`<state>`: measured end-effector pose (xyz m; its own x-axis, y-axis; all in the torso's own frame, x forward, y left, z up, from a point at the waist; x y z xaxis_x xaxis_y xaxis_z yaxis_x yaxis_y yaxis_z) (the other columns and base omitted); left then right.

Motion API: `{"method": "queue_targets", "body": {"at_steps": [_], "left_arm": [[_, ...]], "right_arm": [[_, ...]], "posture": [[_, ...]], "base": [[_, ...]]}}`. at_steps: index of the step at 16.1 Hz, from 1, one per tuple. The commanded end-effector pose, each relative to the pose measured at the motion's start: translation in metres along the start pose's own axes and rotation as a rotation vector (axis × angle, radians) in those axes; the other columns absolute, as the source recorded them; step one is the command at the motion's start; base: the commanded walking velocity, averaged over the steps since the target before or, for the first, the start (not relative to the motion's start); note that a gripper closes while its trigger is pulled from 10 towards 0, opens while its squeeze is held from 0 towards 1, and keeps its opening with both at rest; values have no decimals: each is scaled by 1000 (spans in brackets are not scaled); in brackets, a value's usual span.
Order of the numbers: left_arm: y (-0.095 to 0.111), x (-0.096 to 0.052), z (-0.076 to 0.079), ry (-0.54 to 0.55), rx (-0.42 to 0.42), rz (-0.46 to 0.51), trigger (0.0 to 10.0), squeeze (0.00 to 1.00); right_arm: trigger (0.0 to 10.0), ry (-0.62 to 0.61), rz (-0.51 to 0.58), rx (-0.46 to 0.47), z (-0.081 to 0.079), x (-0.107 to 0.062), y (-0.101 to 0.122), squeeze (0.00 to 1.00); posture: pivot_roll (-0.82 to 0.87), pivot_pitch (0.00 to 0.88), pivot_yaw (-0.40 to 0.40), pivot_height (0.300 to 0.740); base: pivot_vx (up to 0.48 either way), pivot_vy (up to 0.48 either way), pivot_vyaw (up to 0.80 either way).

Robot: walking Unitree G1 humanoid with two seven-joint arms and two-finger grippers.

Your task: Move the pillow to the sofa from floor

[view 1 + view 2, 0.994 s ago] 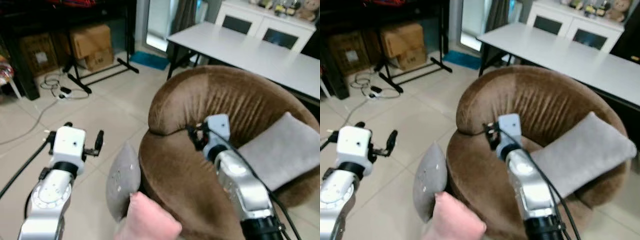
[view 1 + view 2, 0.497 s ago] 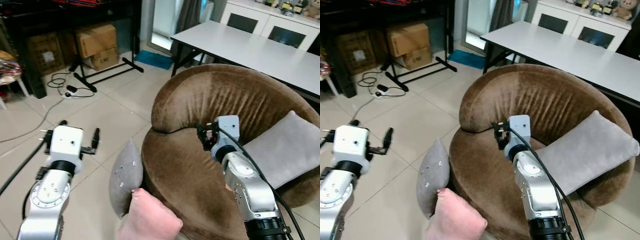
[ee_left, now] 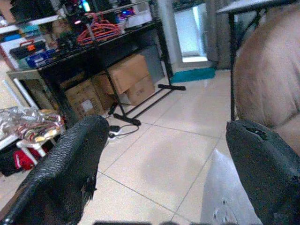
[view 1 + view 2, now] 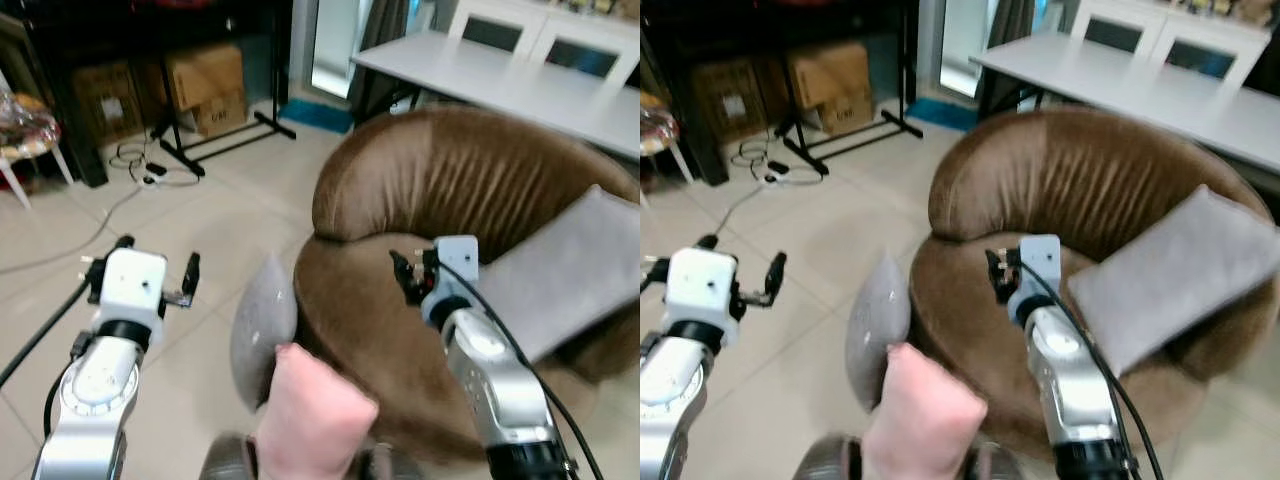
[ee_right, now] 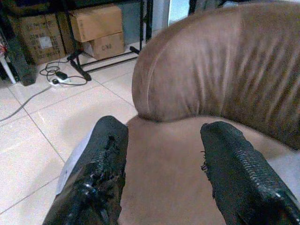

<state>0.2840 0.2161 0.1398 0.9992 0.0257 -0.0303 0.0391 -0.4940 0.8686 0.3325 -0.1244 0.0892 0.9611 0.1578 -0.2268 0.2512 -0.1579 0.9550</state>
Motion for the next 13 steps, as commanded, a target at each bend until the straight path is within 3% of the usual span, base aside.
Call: {"method": "queue_targets", "body": {"at_steps": [1,2,6,10,13], "left_arm": [[4,4,6,-30,8,16,10000,0],[6,6,6,-53,17,22,10000,0],[9,8,-1,-71,-13,53,10000,0],[7,10,-7,-32,-56,56,10000,0],[8,11,-9,-28,-73,68,10000,0]], "right_arm": [[10000,-15,7,10,5,0,1,0],[10000,-11,4,15,3,-1,-1,0],[10000,-18,10,52,-2,-4,-8,0],[10000,40,8,26,-17,-1,-8,0],[10000,26,18,24,-14,1,-4,0]], "posture": [[26,0,-47,616],[14,0,7,616],[-7,0,96,616],[-34,0,142,616],[-38,0,128,616]], "base": [[0,0,0],[0,0,0],[0,0,0],[0,0,0],[0,0,0]]}}
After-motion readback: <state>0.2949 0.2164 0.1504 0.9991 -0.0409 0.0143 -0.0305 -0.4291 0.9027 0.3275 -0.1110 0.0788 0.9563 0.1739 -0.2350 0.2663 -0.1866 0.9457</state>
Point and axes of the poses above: a point about 5 cm out from each wrist's last joint towards the gripper, its own x axis pointing out of the wrist towards the gripper, its own y axis along the axis of the wrist's last joint, z = x × y, the point moved 5 cm from there along x, pointing out of the wrist towards the gripper, and after that the axes turned 8 degrees about x, right-handed, at the moved point
